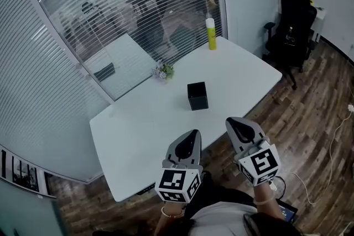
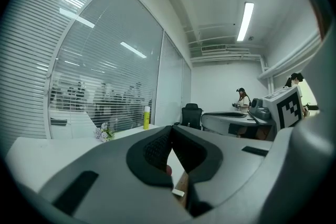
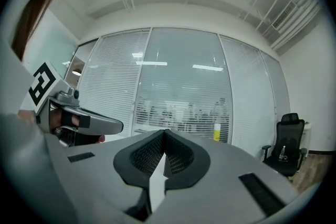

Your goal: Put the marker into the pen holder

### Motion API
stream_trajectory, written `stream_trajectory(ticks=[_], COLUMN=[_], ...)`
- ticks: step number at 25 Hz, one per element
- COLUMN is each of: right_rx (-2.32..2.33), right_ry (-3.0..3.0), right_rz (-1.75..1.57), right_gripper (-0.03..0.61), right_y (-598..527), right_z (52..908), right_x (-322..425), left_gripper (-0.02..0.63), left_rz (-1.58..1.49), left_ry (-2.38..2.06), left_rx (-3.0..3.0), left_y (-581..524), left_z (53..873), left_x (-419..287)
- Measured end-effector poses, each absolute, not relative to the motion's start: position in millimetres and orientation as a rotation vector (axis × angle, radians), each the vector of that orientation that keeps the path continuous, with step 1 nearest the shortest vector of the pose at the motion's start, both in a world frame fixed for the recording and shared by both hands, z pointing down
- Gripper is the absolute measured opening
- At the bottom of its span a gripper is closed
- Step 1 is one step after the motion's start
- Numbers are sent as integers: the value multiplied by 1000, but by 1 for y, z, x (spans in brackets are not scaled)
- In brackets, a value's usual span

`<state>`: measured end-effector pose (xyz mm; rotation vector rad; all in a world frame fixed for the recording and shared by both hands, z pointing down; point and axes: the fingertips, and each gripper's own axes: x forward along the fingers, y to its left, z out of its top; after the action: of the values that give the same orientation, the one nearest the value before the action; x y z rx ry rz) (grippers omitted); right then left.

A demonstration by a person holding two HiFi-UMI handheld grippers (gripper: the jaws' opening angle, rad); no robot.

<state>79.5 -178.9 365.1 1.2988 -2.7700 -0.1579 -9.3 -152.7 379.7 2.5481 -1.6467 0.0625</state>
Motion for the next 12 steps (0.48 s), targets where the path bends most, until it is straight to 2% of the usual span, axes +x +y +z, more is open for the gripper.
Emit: stream_trajectory(ticks=[12], right_rx=[1294], right_ry=[-2775], right_rz=[-160], right_gripper=[28], right_y=[-183], right_z=[367], right_x=[79], left_gripper=[18], left_rz=[63], left_ry=[-1640], left_rx=[2544], left_y=[-159], left_z=[387], left_x=[-10])
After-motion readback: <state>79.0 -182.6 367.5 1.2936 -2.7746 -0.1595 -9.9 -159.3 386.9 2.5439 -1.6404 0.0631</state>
